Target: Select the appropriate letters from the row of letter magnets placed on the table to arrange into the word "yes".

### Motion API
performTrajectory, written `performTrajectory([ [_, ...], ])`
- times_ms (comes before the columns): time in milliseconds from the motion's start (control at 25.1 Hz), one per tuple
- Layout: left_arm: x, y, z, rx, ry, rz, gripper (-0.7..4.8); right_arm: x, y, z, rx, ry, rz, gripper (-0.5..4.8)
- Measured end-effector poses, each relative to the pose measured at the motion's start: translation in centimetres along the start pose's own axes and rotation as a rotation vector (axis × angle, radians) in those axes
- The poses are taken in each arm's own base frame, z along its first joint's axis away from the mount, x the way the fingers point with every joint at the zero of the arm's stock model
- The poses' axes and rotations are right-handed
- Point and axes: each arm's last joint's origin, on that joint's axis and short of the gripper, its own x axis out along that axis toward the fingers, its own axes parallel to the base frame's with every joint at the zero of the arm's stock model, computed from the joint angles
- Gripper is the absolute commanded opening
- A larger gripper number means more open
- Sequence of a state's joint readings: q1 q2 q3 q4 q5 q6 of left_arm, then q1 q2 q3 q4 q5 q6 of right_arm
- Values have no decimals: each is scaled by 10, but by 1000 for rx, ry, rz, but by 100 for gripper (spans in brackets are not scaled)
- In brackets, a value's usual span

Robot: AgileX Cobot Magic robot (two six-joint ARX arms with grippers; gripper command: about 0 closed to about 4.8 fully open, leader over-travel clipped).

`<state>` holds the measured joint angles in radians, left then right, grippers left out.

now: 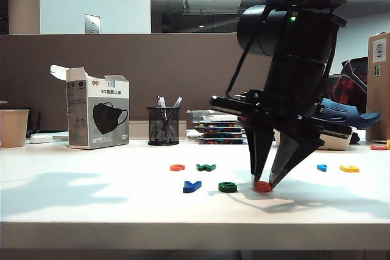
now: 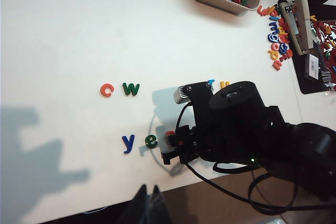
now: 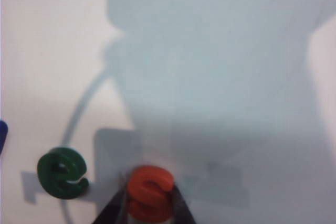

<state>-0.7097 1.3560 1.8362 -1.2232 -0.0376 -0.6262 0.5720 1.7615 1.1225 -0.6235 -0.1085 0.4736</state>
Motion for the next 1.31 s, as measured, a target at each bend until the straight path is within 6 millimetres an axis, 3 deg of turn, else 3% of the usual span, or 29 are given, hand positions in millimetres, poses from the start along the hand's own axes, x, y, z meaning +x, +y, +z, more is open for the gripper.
performTrajectory([
  [995, 0, 0, 0, 0, 0, 0, -5, 3, 0, 2, 5, 25, 14, 96],
  [1154, 0, 0, 0, 0, 0, 0, -5, 3, 0, 2, 5, 25, 14, 140],
  [1313, 0, 0, 0, 0, 0, 0, -5, 2, 1, 1, 4, 27, 20, 140],
])
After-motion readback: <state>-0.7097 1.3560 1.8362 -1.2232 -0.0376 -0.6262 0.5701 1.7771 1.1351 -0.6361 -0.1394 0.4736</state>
